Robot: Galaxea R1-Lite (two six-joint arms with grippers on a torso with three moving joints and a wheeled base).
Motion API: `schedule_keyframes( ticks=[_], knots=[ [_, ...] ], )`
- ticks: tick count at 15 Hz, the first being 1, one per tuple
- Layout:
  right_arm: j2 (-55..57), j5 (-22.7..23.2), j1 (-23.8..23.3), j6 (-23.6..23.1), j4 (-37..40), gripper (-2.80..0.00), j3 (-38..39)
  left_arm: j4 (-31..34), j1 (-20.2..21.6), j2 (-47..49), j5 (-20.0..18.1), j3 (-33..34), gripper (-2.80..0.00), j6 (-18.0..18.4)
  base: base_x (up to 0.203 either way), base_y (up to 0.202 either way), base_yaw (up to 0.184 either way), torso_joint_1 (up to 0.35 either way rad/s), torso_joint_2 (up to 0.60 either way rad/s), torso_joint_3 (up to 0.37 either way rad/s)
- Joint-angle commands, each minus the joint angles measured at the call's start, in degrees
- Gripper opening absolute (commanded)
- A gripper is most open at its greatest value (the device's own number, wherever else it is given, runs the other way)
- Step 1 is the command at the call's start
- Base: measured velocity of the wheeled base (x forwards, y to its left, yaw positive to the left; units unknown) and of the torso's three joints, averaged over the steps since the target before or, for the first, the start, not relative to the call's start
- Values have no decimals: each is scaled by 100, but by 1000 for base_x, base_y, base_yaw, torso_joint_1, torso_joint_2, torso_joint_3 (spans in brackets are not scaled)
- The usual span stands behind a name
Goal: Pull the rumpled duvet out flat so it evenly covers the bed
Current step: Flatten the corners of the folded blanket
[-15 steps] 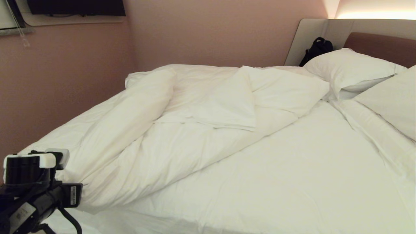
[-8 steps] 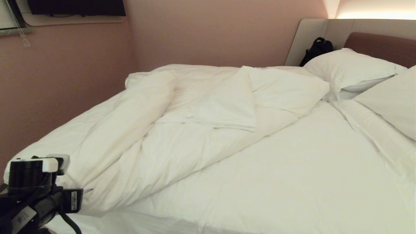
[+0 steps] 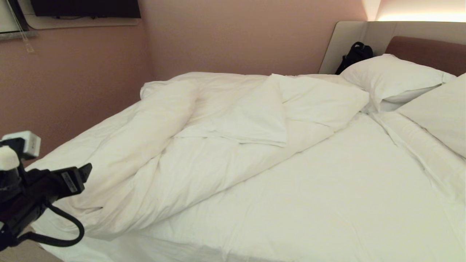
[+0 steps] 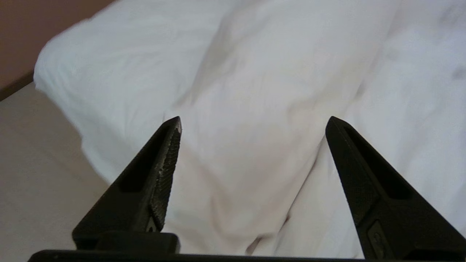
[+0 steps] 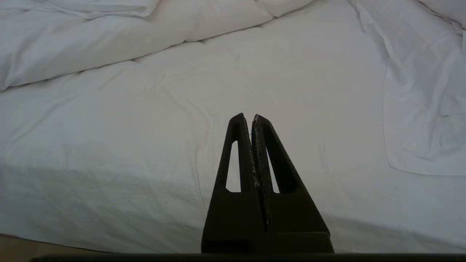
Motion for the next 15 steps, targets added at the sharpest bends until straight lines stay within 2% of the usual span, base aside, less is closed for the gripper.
schedule_keyframes(
  ticks=[1, 3, 6, 7, 11, 15],
  knots=[
    [1, 1, 1, -4, -1, -280, 0, -21, 29, -231, 14, -311, 0, -143, 0, 0, 0, 0, 0, 0],
    [1, 1, 1, -4, -1, -280, 0, 50, 116, -139, 7, -792, 0, -203, 0, 0, 0, 0, 0, 0],
    [1, 1, 1, -4, -1, -280, 0, 425, 360, 620, -14, -1725, 0, -277, 0, 0, 0, 0, 0, 0],
    [1, 1, 1, -4, -1, -280, 0, 529, 500, 899, -15, -2063, -280, -337, 0, 0, 0, 0, 0, 0],
    [1, 1, 1, -4, -1, -280, 0, 1022, 1084, 1926, -214, -3313, -280, -441, 0, 0, 0, 0, 0, 0],
    [1, 1, 1, 4, -1, -280, 0, 1867, 1677, 2861, -1177, -4454, -280, -751, 0, 0, 0, 0, 0, 0]
  ],
)
